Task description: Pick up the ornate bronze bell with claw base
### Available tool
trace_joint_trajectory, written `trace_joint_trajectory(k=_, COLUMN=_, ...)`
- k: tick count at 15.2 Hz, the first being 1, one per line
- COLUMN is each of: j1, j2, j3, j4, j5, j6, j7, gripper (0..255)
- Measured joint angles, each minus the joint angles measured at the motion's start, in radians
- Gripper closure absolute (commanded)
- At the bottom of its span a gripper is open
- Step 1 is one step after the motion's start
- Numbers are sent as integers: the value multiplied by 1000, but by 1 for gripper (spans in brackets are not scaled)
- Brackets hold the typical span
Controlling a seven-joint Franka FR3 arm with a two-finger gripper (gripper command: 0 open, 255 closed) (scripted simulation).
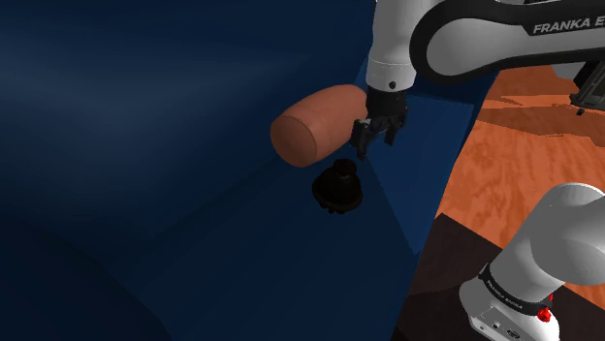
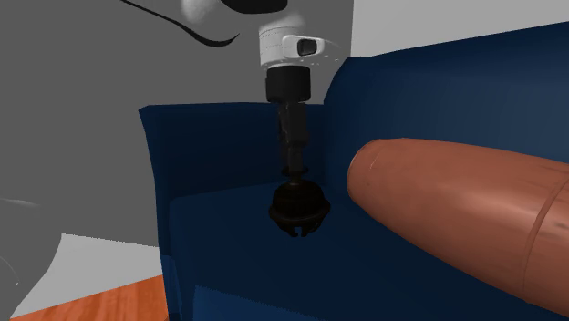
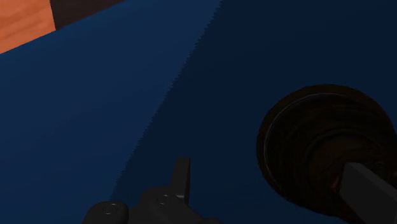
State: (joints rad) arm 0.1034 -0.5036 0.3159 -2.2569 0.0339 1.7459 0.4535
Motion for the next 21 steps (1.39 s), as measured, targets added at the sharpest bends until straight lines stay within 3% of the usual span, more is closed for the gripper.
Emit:
trace_joint_trajectory(k=6, j1=5, j2=134, j3=96, j4=111, j5=-18, j6=69, j7=122, gripper=0)
trace_joint_trajectory(k=13, j1=7, j2=160, j3=114, j4=48, j5=-22, j6=161, j7=146, gripper=0)
trace_joint_trajectory(k=14, j1=8, j2=160, j3=115, j4=41, j5=-22, j6=168, j7=147, gripper=255)
trace_joint_trajectory(k=21, j1=8, j2=158, j3=116, j4=35, j5=-22, j6=174, j7=149, gripper=255)
